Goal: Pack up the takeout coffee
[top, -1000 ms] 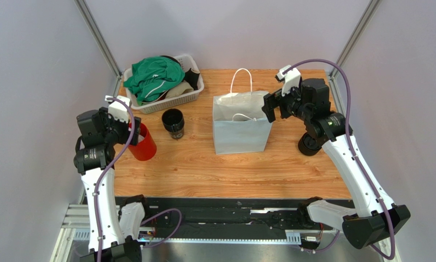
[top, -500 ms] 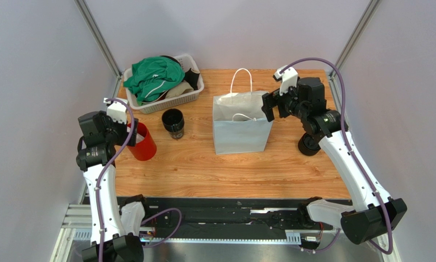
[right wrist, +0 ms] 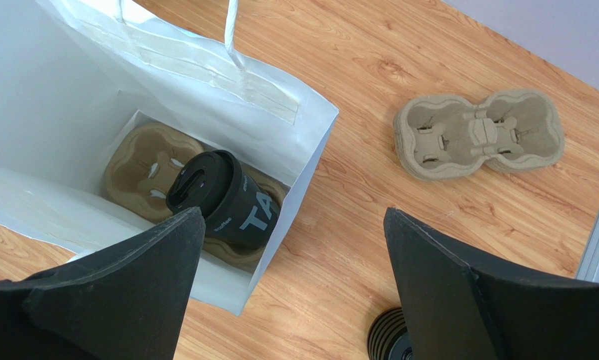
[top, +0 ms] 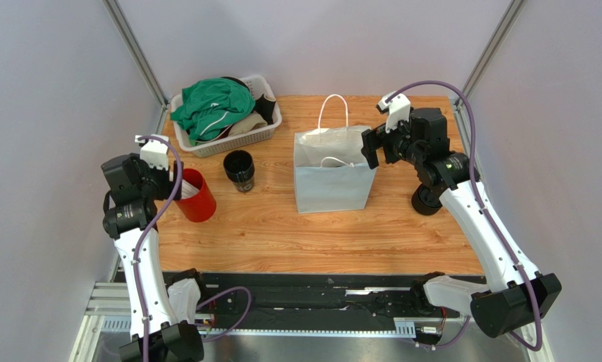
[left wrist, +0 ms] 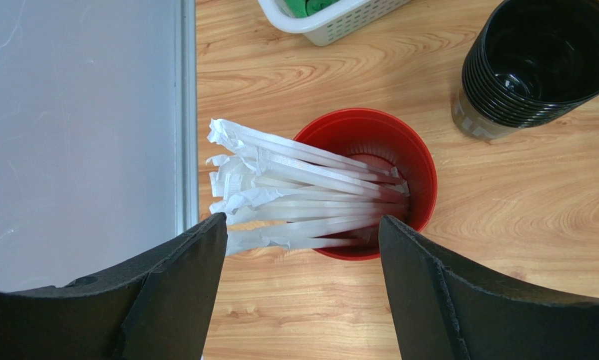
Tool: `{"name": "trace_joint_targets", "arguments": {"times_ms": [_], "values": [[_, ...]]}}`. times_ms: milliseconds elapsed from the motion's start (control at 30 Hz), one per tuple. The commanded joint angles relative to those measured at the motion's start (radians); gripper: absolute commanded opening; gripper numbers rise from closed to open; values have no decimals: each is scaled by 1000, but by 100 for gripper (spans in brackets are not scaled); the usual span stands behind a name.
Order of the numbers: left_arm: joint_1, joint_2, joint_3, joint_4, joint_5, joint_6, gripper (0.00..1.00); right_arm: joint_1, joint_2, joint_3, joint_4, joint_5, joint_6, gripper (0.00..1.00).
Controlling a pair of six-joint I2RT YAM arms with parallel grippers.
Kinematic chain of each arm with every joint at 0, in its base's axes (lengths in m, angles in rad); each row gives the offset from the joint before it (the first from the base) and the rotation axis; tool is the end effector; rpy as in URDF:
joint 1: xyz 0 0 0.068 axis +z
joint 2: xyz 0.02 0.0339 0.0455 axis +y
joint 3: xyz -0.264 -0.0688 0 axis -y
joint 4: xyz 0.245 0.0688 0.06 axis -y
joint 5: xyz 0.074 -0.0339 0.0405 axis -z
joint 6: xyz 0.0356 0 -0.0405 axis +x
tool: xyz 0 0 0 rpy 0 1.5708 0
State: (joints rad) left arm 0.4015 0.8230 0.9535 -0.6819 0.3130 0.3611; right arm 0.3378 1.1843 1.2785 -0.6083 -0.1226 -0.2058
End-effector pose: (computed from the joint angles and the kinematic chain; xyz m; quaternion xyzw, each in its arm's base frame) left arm 0.1584 0.0554 0.3419 0.0586 0.8636 0.0531 0.4980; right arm 0.2382 0.0883 0.3870 -0.2612 0.8221 0.0860 0.4986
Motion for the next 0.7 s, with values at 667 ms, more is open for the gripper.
{"name": "trace_joint_targets", "arguments": {"times_ms": [667], "values": [[62, 56, -87, 107, 41, 6, 61, -17, -3, -2, 44, 1, 14, 94]]}}
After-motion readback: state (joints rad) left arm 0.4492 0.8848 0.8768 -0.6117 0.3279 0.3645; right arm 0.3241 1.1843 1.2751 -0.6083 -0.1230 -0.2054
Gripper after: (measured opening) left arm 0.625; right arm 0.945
